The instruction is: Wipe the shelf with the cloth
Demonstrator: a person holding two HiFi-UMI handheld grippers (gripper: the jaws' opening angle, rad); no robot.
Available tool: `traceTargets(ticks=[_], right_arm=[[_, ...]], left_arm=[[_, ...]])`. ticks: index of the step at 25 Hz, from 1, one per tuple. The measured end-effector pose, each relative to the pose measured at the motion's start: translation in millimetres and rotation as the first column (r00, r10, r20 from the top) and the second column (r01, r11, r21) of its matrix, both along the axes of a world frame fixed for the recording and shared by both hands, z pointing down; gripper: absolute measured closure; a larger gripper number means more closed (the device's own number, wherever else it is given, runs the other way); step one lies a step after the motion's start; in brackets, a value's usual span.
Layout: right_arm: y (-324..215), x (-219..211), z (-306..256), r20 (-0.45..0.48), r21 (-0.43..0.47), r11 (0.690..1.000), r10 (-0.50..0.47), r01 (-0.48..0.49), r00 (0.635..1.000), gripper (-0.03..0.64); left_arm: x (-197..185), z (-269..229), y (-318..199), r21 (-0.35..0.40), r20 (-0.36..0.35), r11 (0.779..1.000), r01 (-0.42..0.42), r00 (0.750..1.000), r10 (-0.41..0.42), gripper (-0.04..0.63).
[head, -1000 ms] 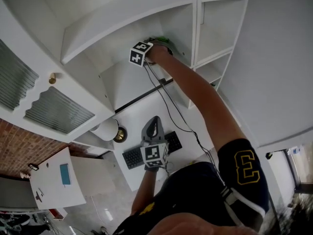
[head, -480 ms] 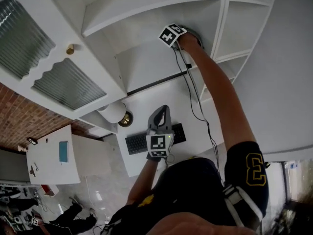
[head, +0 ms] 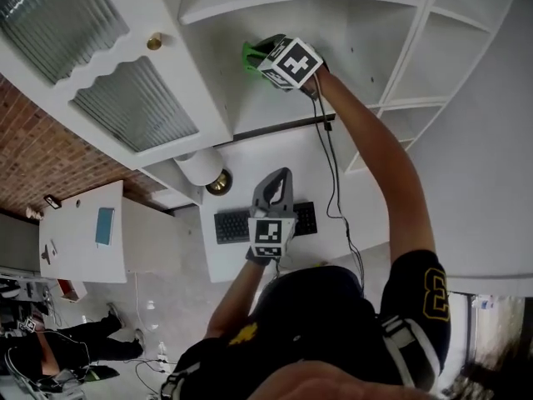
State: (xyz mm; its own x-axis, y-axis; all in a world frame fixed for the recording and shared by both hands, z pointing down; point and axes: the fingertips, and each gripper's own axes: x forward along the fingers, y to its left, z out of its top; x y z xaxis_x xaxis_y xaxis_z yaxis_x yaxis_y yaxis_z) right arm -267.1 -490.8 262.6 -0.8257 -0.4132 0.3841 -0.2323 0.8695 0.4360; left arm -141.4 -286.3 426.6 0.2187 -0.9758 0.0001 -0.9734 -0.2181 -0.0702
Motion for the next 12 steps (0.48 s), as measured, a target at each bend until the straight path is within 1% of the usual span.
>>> traceTargets(ticks=[2,5,8,11,12], right_arm=[[23.7,-23.9,10.3,-0.037,0.012,0.996,-0.090,0.090,0.995,0.554],[41.7,-49.5,30.9,-0.088,-0.010,0.988,-0.157,0.157,0.984,0.554],[45.3,-63.9,48.9,-0.134,-0.016,0.982,-0.187,0.186,0.973,0.555],[43.7,-65.3,78.6,-0.215,-0.068,0.980,-0.199,0.189,0.956,0.555],[44.3,-65.9,87.9,-0.237,-0.071,0.980,-0.199,0.188,0.951,0.557]], left_arm=[[-6.0,1.7,2.4,-0.005,-0.004,1.000,0.018,1.000,-0.018,0.577],[-15.9,3.9,6.8,-0.013,-0.006,0.999,0.050,0.999,-0.050,0.577],[-25.8,6.4,10.3,-0.022,-0.020,0.996,0.081,0.996,-0.081,0.577],[-35.9,13.8,11.5,-0.043,-0.037,0.993,0.106,0.994,-0.107,0.577],[-37.9,16.2,10.8,-0.048,-0.041,0.993,0.111,0.993,-0.113,0.577]])
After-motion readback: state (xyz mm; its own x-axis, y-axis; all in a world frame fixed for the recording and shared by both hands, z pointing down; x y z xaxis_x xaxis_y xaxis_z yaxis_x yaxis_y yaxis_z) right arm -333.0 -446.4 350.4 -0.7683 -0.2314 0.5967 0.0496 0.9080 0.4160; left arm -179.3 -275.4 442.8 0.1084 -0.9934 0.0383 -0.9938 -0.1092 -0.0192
